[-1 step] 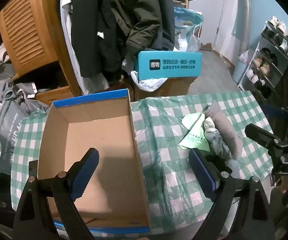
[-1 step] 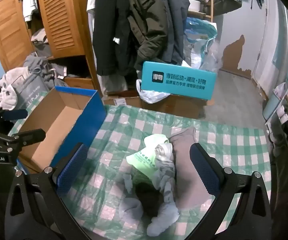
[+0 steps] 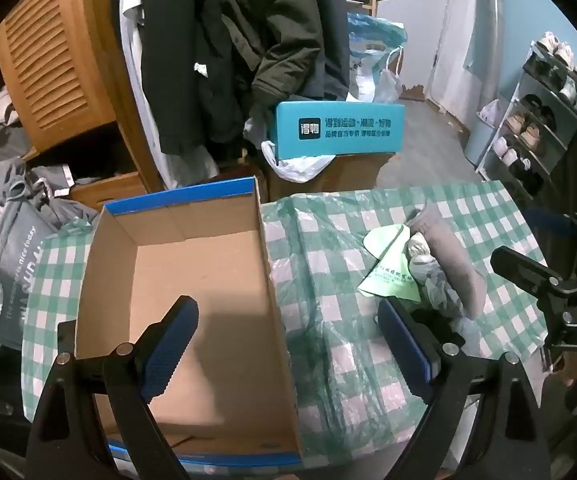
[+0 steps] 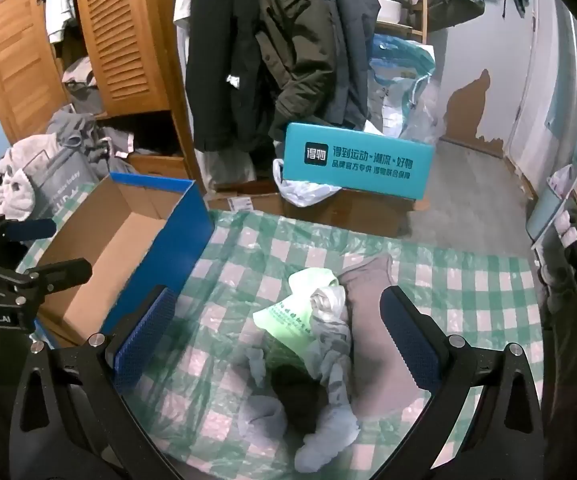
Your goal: Organize soft objects
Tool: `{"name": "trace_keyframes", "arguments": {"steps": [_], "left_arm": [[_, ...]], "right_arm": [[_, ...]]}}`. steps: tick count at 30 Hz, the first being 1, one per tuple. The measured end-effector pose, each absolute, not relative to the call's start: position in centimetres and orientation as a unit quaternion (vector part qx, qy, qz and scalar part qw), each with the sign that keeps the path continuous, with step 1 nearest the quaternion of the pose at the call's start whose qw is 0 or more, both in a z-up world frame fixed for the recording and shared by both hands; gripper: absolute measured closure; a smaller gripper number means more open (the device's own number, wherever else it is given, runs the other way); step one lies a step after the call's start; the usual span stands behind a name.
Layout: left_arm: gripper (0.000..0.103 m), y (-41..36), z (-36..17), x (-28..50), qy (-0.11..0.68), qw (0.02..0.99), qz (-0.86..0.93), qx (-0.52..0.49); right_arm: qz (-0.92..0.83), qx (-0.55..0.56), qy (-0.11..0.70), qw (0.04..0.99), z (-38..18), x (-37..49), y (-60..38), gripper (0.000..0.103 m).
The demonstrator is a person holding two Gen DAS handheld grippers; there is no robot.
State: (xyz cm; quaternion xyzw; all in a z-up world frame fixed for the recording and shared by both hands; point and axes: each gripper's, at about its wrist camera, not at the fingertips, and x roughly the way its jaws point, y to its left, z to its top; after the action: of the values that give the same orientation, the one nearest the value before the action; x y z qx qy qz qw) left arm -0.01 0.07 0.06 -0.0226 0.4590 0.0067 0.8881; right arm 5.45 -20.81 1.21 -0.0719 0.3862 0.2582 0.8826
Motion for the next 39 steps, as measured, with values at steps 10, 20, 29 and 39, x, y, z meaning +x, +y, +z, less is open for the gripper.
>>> {"name": "trace_keyframes", "arguments": {"steps": [10,20,29,39], "left_arm": [[0.01,-0.5,-0.4,-0.1,0.461,0.887,0.014,-0.016],[0.01,0.0,-0.4,0.1,0.464,0.886,0.01,-0.028],[0.01,0.1,-0.9,0.1,0.468,0.883,0.007,-0.031],[0.01,0.1,-1.0,0.1,0.468,0.883,0.008,-0.031]], "right_arm": [[0.258,-0.073,0.386,0.883,1.4,5.5,-20.9,0.002],[0.258,-0.07,0.387,0.883,1.2,5.4,-21.0,0.002],[0.257,-0.07,0.388,0.882,1.3,5.4,-20.9,0.002],[0.258,-0.07,0.388,0.882,1.4,5.3,-20.9,0.002]]}}
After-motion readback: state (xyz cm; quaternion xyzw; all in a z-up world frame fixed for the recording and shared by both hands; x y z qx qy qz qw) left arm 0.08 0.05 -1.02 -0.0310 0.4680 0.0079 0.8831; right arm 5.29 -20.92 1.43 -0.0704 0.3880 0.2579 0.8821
